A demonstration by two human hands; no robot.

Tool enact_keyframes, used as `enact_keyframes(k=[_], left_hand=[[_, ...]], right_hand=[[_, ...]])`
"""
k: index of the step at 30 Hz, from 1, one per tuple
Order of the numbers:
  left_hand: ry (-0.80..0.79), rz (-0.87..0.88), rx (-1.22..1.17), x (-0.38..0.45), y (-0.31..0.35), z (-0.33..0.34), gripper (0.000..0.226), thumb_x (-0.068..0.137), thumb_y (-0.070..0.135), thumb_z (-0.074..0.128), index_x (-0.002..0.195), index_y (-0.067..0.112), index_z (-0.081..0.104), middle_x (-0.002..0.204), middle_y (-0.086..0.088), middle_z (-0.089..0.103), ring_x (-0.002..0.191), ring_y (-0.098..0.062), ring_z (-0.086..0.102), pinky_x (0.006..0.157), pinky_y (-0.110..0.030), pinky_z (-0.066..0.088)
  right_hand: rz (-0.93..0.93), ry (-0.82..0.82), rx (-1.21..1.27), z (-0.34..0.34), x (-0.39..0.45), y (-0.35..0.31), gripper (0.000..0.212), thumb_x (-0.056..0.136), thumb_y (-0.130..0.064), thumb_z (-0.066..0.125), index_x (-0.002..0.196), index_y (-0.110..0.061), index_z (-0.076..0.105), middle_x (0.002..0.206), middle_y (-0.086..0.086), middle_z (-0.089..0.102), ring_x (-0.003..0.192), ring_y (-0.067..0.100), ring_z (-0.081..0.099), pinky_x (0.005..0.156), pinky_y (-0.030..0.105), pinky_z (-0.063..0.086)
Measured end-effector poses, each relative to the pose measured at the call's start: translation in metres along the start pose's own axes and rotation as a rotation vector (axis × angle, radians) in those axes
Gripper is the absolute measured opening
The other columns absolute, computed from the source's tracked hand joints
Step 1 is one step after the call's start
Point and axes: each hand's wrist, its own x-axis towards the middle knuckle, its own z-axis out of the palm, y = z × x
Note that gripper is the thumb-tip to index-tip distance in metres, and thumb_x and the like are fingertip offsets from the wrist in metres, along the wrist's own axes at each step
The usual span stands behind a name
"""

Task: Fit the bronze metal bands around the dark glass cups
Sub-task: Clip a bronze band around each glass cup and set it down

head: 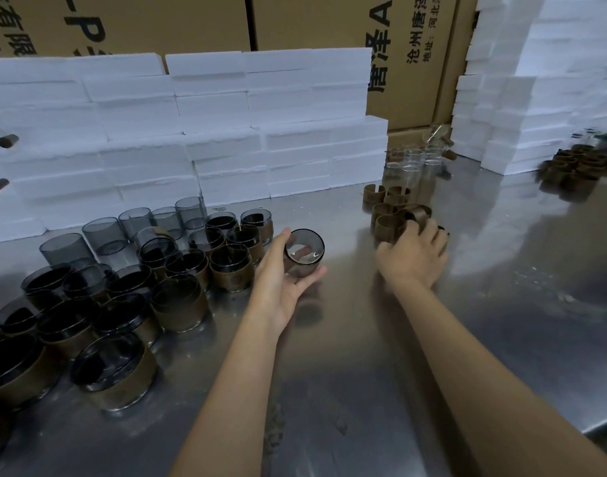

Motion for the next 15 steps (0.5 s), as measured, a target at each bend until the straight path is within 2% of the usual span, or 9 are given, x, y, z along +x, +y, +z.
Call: enact_keyframes(k=[2, 5, 7, 10, 12, 15], left_hand=[[-0.021, -0.008, -0.008, 0.002, 0.0, -0.002, 0.035, 0.096, 0.032, 0.069, 0.122, 0.008, 0.065, 0.115, -0.02, 0.071, 0.125, -0.042, 0.061, 0.069, -0.041, 0.063], [-0.041, -0.005, -0.008, 0.002, 0.0, -0.005, 0.029, 0.095, 0.029, 0.069, 0.117, 0.011, 0.065, 0.115, -0.018, 0.07, 0.125, -0.041, 0.062, 0.074, -0.044, 0.064], [-0.041, 0.007, 0.005, 0.002, 0.0, -0.005, 0.029, 0.095, 0.029, 0.069, 0.117, 0.012, 0.065, 0.118, -0.017, 0.066, 0.118, -0.037, 0.065, 0.075, -0.044, 0.064], [-0.054, 0.019, 0.036, 0.002, 0.0, -0.005, 0.028, 0.094, 0.03, 0.069, 0.116, 0.013, 0.066, 0.118, -0.015, 0.065, 0.109, -0.03, 0.065, 0.075, -0.042, 0.063], [-0.052, 0.025, 0.052, 0.002, 0.0, -0.004, 0.03, 0.094, 0.032, 0.07, 0.118, 0.015, 0.066, 0.117, -0.015, 0.063, 0.108, -0.03, 0.065, 0.075, -0.041, 0.063], [-0.045, 0.069, 0.083, 0.001, -0.002, -0.002, 0.037, 0.092, 0.037, 0.073, 0.119, 0.014, 0.063, 0.11, -0.015, 0.057, 0.097, -0.031, 0.066, 0.075, -0.038, 0.063]], right_hand=[[0.015, -0.027, -0.094, -0.002, 0.013, 0.013, 0.052, 0.095, -0.028, 0.058, 0.14, -0.004, 0.048, 0.161, 0.019, 0.028, 0.147, 0.035, 0.024, 0.116, 0.044, 0.026], [0.006, -0.035, -0.147, -0.002, 0.024, 0.026, 0.042, 0.096, -0.026, 0.058, 0.132, -0.004, 0.056, 0.147, 0.02, 0.041, 0.137, 0.039, 0.035, 0.11, 0.043, 0.033], [-0.027, -0.055, -0.09, -0.002, 0.027, 0.031, 0.036, 0.096, -0.02, 0.058, 0.129, -0.006, 0.06, 0.143, 0.018, 0.047, 0.129, 0.039, 0.043, 0.107, 0.044, 0.038], [-0.178, -0.147, 0.155, -0.002, 0.018, 0.027, 0.024, 0.094, -0.011, 0.06, 0.116, -0.005, 0.065, 0.138, 0.014, 0.052, 0.119, 0.035, 0.054, 0.1, 0.042, 0.045], [-0.373, -0.164, 0.319, -0.003, -0.002, 0.016, 0.015, 0.09, -0.007, 0.065, 0.105, -0.004, 0.067, 0.132, 0.011, 0.056, 0.113, 0.029, 0.059, 0.094, 0.03, 0.044], [-0.607, -0.162, 0.461, -0.008, -0.034, -0.008, 0.006, 0.086, -0.008, 0.069, 0.09, -0.005, 0.065, 0.132, 0.002, 0.057, 0.111, 0.008, 0.056, 0.09, 0.004, 0.032]])
